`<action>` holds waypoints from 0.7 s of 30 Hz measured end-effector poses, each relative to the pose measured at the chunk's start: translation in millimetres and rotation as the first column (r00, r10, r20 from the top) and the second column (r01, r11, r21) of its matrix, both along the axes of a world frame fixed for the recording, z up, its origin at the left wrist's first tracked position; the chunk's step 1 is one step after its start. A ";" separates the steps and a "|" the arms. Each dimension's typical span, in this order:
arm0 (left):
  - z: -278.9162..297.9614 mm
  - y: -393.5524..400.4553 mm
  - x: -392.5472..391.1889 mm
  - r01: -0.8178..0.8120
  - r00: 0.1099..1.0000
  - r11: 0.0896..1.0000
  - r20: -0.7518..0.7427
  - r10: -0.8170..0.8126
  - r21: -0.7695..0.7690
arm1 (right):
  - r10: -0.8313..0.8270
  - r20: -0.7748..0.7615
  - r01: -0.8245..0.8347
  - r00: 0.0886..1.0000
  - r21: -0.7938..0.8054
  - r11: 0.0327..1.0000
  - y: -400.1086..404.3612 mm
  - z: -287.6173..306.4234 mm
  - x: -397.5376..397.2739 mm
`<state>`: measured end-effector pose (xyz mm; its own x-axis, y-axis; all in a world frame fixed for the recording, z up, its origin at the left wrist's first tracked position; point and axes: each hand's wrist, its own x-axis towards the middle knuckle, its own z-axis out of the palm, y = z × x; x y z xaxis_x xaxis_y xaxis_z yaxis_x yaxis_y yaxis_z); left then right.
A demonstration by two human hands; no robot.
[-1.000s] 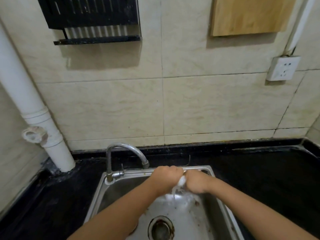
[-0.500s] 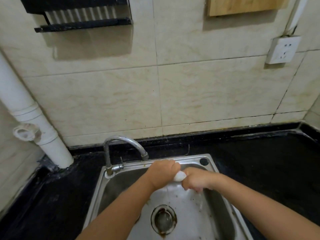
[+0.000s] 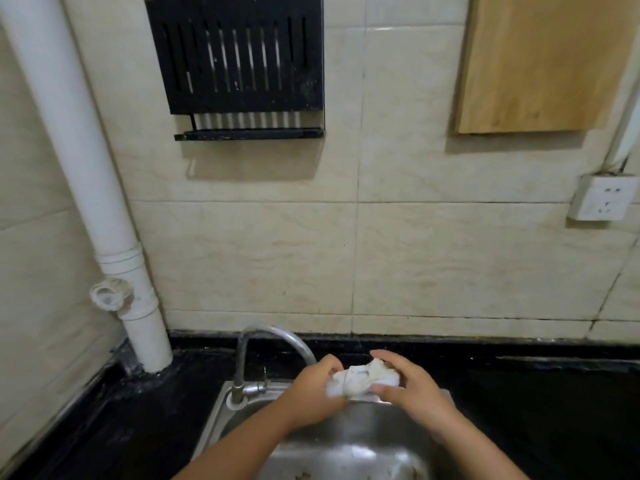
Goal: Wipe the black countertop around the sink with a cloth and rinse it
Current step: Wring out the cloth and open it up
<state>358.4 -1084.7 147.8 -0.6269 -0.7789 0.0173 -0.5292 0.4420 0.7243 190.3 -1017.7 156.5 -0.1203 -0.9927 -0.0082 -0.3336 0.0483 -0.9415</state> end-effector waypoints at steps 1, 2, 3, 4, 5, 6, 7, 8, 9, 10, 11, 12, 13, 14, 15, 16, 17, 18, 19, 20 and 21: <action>3.6 -1.6 1.2 0.000 1.000 1.000 -0.015 0.000 -0.004 | -0.022 0.075 0.023 0.997 -0.015 1.000 -2.8 1.4 2.2; 7.9 -2.8 1.9 0.002 0.999 1.000 -0.032 -0.002 -0.005 | -0.036 0.141 0.040 0.989 -0.031 0.999 -5.0 4.9 5.4; 12.0 -4.1 2.7 -0.010 0.998 1.000 -0.056 0.010 0.010 | -0.048 0.187 0.057 0.981 -0.046 0.997 -7.5 8.9 7.9; 17.6 -4.9 4.0 -0.025 0.995 0.999 -0.091 0.029 0.043 | -0.054 0.216 0.070 0.975 -0.064 0.995 -10.0 13.2 10.1; 22.9 -6.1 4.1 -0.037 0.991 0.996 -0.125 0.047 0.083 | -0.054 0.233 0.076 0.971 -0.087 0.993 -12.7 17.2 11.3; 28.5 -6.1 5.2 -0.042 0.986 0.994 -0.157 0.059 0.105 | -0.044 0.242 0.073 0.969 -0.111 0.991 -15.1 21.3 12.8; 33.9 -6.5 6.2 -0.044 0.981 0.993 -0.181 0.063 0.107 | -0.034 0.240 0.069 0.970 -0.138 0.988 -17.5 25.2 13.3; 37.8 -7.2 7.3 -0.041 0.977 0.994 -0.205 0.062 0.105 | -0.027 0.234 0.066 0.972 -0.162 0.985 -19.6 29.1 13.8; 40.4 -8.3 9.0 -0.040 0.971 0.994 -0.229 0.064 0.106 | -0.027 0.229 0.070 0.973 -0.183 0.981 -21.3 33.3 14.6; 42.9 -9.3 10.3 -0.046 0.965 0.993 -0.252 0.072 0.110 | -0.036 0.219 0.081 0.975 -0.202 0.976 -22.6 37.3 14.9; 44.9 -10.7 11.8 -0.057 0.958 0.991 -0.273 0.088 0.120 | -0.042 0.204 0.088 0.978 -0.223 0.971 -23.9 41.1 15.3; 46.9 -12.2 13.1 -0.057 0.950 0.988 -0.297 0.097 0.143 | -0.041 0.186 0.086 0.982 -0.242 0.966 -25.0 45.0 16.2; 48.2 -14.2 13.7 -0.054 0.940 0.983 -0.324 0.110 0.178 | -0.032 0.169 0.076 0.985 -0.256 0.964 -26.2 48.5 17.7; 50.5 -15.5 13.2 -0.057 0.925 0.975 -0.356 0.131 0.213 | -0.018 0.153 0.058 0.988 -0.265 0.962 -26.6 50.7 19.1; 52.8 -16.5 13.1 -0.067 0.905 0.967 -0.393 0.163 0.246 | 0.000 0.136 0.037 0.991 -0.270 0.962 -27.2 52.4 21.2; 54.2 -17.2 12.9 -0.079 0.885 0.959 -0.423 0.193 0.272 | 0.012 0.116 0.020 0.993 -0.273 0.962 -27.5 53.4 23.6; 55.3 -17.4 13.4 -0.090 0.873 0.954 -0.439 0.214 0.285 | 0.017 0.098 0.011 0.995 -0.278 0.961 -27.5 54.7 25.9; 57.8 -16.0 13.6 -0.087 0.867 0.953 -0.449 0.215 0.289 | 0.013 0.084 0.012 0.996 -0.286 0.958 -27.5 55.3 27.2; 58.9 -14.9 14.3 -0.080 0.864 0.951 -0.454 0.215 0.298 | 0.006 0.087 0.020 0.996 -0.295 0.955 -27.1 56.5 29.2; 60.9 -12.7 14.3 -0.072 0.858 0.946 -0.464 0.221 0.316 | -0.012 0.076 0.035 0.997 -0.304 0.952 -27.2 56.6 30.6; 62.2 -10.8 14.5 -0.076 0.854 0.942 -0.467 0.231 0.328 | -0.049 0.043 0.060 0.998 -0.320 0.946 -27.4 55.4 31.6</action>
<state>372.9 -1095.5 210.0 -0.4675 -0.8825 0.0512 -0.1120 0.1166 0.9869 221.9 -1045.1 211.9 -0.1792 -0.9354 0.3047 -0.3068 -0.2412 -0.9207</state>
